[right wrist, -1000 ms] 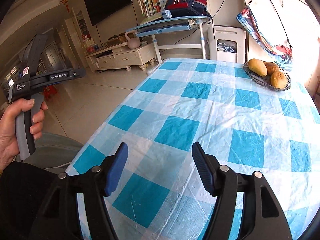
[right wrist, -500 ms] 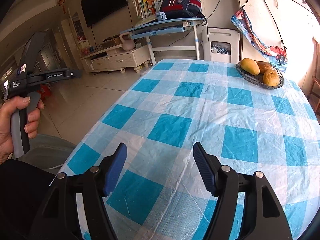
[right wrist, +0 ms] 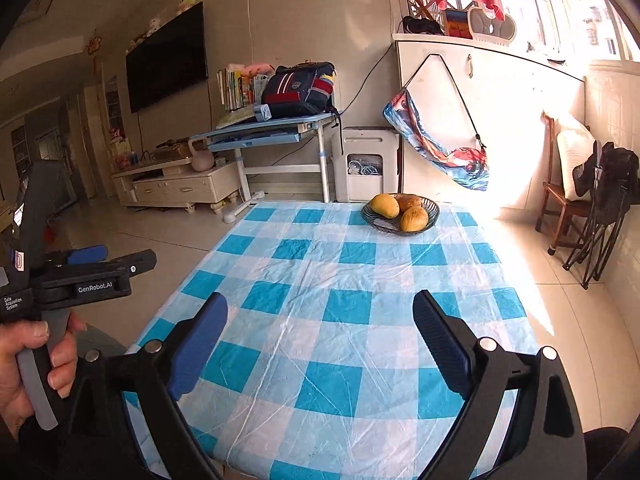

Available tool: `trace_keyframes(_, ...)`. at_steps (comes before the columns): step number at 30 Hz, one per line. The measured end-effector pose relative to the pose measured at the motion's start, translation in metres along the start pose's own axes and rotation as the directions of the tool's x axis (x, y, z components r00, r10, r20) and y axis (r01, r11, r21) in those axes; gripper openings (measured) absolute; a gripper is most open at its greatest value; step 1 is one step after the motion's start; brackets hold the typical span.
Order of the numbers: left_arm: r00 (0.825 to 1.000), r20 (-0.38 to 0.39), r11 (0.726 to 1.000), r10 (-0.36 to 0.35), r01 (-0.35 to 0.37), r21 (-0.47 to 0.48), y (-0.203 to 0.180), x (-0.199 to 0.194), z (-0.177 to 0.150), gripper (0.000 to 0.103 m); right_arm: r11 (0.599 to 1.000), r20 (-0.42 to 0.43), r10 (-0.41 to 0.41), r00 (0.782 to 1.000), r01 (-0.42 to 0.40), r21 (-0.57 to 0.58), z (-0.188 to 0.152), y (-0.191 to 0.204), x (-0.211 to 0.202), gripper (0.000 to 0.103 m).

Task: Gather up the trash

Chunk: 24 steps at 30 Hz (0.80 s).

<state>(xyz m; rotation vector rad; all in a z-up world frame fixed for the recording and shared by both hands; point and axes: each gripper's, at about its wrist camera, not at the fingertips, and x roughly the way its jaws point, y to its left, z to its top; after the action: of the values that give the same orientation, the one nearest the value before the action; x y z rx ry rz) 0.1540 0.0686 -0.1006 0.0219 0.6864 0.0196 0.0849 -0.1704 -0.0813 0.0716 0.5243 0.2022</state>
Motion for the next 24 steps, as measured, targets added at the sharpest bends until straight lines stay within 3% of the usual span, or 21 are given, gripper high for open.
trace_keyframes(8, 0.998, 0.055, 0.995, -0.036, 0.031, 0.095, -0.042, -0.076, -0.037, 0.096, 0.997, 0.043, -0.072, 0.996, 0.072, 0.017, -0.011, -0.008, -0.057, 0.095)
trace_keyframes(19, 0.989, 0.122, 0.996, 0.084, -0.082, -0.027, -0.012, -0.153, -0.043, 0.096, 0.994, 0.064, -0.105, 0.992, 0.107, -0.031, -0.021, 0.014, -0.1, 0.096)
trace_keyframes(24, 0.983, 0.151, 0.994, 0.105, -0.105, -0.007, -0.018, -0.177, -0.046, 0.096, 0.995, 0.083, -0.089, 0.993, 0.093, -0.043, -0.023, 0.021, -0.115, 0.096)
